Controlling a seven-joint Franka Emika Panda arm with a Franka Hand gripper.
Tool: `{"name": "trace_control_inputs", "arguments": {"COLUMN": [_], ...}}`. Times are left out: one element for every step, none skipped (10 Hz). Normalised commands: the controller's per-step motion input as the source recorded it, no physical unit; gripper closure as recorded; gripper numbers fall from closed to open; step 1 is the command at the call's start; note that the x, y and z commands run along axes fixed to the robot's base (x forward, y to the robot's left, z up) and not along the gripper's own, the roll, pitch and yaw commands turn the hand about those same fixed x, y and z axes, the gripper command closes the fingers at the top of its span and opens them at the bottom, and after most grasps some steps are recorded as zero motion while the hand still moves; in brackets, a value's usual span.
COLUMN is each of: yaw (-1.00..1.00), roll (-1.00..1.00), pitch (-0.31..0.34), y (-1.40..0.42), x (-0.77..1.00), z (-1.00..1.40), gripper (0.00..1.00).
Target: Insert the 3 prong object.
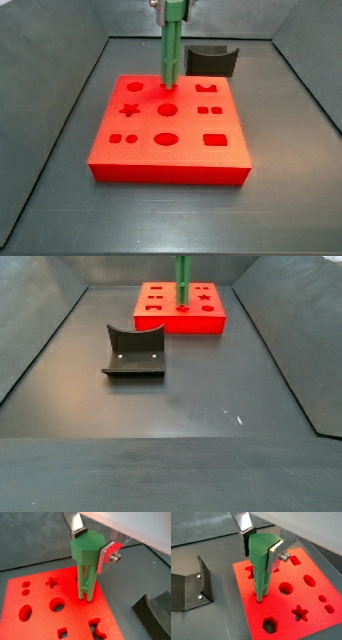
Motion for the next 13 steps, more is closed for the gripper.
{"name": "trace_control_inputs", "arguments": {"yaw": [0.05,0.05,0.0,0.0,0.09,0.1,0.13,0.12,0.02,0.03,0.03,0.0,0.0], "roll": [0.0,0.0,0.05,0.01,0.0,0.0,0.0,0.0,0.0,0.0,0.0,0.0,0.0], "pitch": [-0.021,-0.079,-0.053,-0.054,-0.066,-0.079,-0.083,-0.097,-0.09,-0.094,-0.094,-0.087,-0.086], "y": [-0.07,0.0,0.01,0.07,0.03,0.07,0.06,0.01,0.0,-0.01,-0.06,0.0,-0.04], "x": [0.07,0.03,0.0,0.0,0.06,0.07,0.12,0.05,0.0,0.0,-0.06,-0.16,-0.18], "z": [0.0,-0.01,-0.11,-0.06,-0.03,-0.07,-0.08,-0.12,-0.17,-0.1,-0.09,-0.1,-0.05], "gripper": [1.0,1.0,1.0,1.0,1.0,1.0,1.0,1.0,1.0,1.0,1.0,1.0,1.0]}}
